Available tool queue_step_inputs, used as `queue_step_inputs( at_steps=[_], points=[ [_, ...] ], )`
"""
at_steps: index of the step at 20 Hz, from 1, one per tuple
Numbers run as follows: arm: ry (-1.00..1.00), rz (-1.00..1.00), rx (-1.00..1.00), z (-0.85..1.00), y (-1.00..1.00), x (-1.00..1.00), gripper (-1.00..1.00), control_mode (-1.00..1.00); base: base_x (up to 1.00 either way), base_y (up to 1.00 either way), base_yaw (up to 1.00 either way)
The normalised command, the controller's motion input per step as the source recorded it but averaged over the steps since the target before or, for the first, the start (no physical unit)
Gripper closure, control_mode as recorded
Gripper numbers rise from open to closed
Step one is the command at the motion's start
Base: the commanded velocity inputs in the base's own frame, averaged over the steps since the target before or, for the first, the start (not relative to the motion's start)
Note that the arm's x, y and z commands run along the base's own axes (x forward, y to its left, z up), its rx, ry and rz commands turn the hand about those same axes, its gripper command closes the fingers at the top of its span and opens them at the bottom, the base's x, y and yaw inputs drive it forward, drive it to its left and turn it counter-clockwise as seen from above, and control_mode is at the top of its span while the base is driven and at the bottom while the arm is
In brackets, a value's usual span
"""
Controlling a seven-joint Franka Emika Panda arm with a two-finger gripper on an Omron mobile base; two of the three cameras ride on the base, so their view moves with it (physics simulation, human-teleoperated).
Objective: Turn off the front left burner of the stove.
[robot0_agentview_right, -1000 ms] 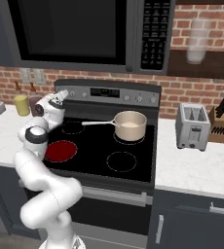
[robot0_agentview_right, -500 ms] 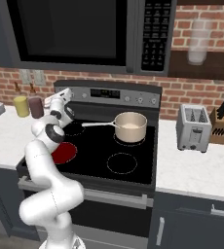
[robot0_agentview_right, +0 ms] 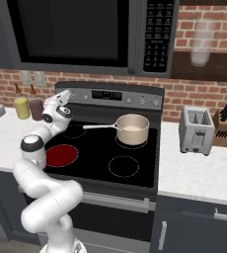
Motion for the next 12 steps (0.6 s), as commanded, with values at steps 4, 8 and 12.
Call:
queue_step_inputs(
  at_steps=[4, 8, 12],
  points=[
    [0.17, -0.53, 0.51, 0.21, -1.0, -0.16, 1.0, -1.0, 0.0, 0.0, 0.0],
    [0.18, -0.58, 0.48, 0.17, -1.0, -0.11, 1.0, -1.0, 0.0, 0.0, 0.0],
    [0.18, -0.6, 0.42, 0.02, -1.0, -0.04, 1.0, -1.0, 0.0, 0.0, 0.0]
  ],
)
